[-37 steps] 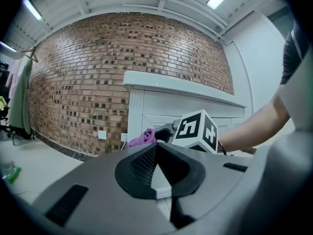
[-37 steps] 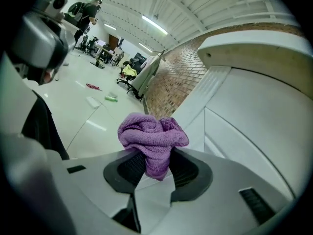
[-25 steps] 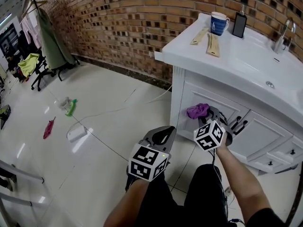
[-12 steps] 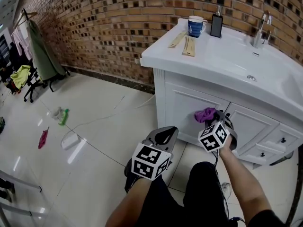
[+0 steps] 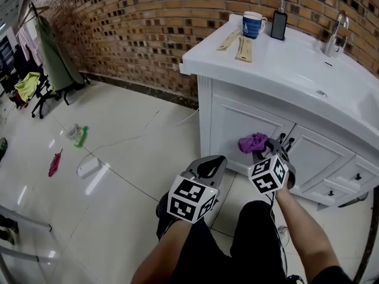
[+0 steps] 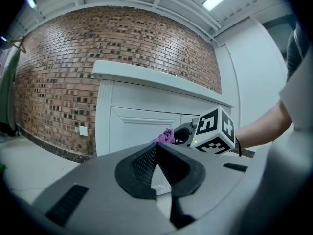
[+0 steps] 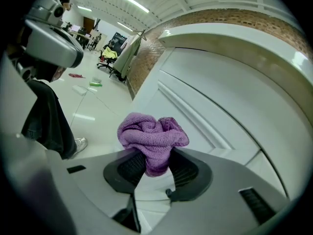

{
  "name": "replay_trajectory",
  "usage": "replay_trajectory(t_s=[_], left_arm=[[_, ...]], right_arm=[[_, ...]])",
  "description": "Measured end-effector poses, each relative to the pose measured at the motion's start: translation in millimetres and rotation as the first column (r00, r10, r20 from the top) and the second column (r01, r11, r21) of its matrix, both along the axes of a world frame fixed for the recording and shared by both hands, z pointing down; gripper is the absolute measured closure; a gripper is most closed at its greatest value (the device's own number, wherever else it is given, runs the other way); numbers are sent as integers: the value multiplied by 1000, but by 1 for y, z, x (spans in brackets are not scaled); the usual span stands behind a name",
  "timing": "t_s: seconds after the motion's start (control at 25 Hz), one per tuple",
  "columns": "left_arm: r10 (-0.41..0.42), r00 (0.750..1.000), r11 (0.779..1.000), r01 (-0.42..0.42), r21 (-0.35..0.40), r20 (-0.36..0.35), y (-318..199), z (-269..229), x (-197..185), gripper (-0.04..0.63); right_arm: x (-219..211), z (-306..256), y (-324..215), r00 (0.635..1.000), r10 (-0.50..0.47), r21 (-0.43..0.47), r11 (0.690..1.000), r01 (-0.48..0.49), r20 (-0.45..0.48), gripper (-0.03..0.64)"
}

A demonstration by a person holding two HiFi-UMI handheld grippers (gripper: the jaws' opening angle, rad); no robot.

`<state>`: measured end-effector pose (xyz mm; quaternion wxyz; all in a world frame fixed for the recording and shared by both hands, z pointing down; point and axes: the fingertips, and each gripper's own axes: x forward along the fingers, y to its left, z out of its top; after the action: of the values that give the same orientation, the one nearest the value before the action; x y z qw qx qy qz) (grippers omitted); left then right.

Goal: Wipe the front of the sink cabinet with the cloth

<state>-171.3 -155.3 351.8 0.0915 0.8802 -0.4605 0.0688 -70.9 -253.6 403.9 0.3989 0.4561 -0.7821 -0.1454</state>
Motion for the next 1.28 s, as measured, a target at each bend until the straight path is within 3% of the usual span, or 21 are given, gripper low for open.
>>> replay_trajectory(t_s=[0.28, 0.6, 0.92, 1.28], left_arm=[[-80, 997, 997, 80, -19, -9, -22, 17, -44, 592], [-148, 988, 989, 149, -22, 48, -40, 33, -86, 592], [-152, 987, 988, 154, -21, 55, -46, 32, -99, 592], [-93, 993, 995, 95, -20, 71, -38, 27, -66, 592]], right_arm=[[-86, 20, -23, 983, -168, -30, 985, 171, 74, 474], [-157, 42, -43, 959, -267, -49, 961, 273, 98, 474], [-149, 64, -64, 987, -147, -55, 987, 151, 63, 474], [-73, 69, -49, 994, 35, -89, 996, -26, 99, 474]])
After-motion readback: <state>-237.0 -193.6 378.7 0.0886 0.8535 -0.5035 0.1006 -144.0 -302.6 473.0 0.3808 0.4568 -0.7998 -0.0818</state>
